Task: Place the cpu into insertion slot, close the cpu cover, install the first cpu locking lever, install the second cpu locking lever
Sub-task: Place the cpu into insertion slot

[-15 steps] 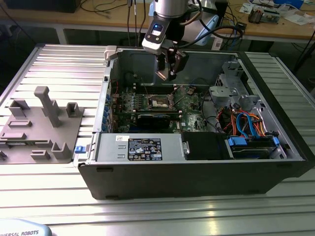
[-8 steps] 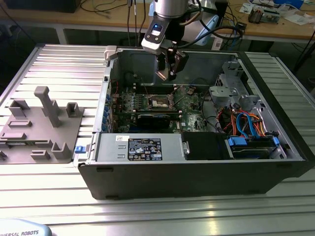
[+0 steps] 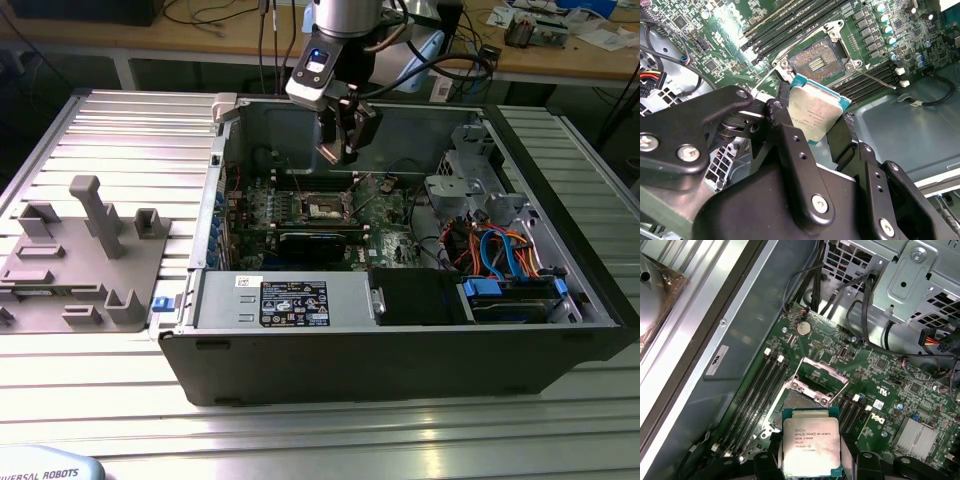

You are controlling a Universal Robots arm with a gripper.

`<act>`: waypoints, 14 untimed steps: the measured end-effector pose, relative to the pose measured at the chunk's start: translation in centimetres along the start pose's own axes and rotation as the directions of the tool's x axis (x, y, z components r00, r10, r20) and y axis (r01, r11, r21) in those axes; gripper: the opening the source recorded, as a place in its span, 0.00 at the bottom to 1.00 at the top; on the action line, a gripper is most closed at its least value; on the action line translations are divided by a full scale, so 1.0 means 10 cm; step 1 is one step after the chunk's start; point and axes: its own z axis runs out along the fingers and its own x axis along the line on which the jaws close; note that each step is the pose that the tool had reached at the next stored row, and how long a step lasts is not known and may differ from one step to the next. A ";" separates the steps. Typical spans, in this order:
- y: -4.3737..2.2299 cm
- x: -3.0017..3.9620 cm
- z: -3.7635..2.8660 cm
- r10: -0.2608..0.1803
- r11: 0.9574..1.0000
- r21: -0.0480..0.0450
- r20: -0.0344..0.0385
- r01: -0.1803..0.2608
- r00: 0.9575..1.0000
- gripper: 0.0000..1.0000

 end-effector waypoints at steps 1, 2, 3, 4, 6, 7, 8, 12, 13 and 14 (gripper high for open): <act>0.000 0.000 0.000 0.002 1.000 0.000 0.000 -0.002 1.000 0.54; 0.000 0.000 0.001 0.004 1.000 0.000 0.000 -0.004 1.000 0.54; 0.000 0.000 0.001 0.006 1.000 0.000 0.000 -0.006 1.000 0.54; 0.000 0.000 0.001 0.008 1.000 0.000 0.001 -0.008 1.000 0.54; 0.000 0.000 0.003 0.013 1.000 0.000 0.001 -0.013 1.000 0.54; 0.000 0.000 0.004 0.015 1.000 0.000 0.001 -0.015 1.000 0.54; 0.000 0.000 0.004 0.017 1.000 0.000 0.002 -0.017 1.000 0.54; -0.001 0.000 0.007 0.026 1.000 0.002 0.006 -0.026 1.000 0.54; -0.001 0.000 0.006 0.027 1.000 0.003 0.007 -0.027 1.000 0.54; -0.001 0.000 0.007 0.029 1.000 0.004 0.009 -0.029 1.000 0.54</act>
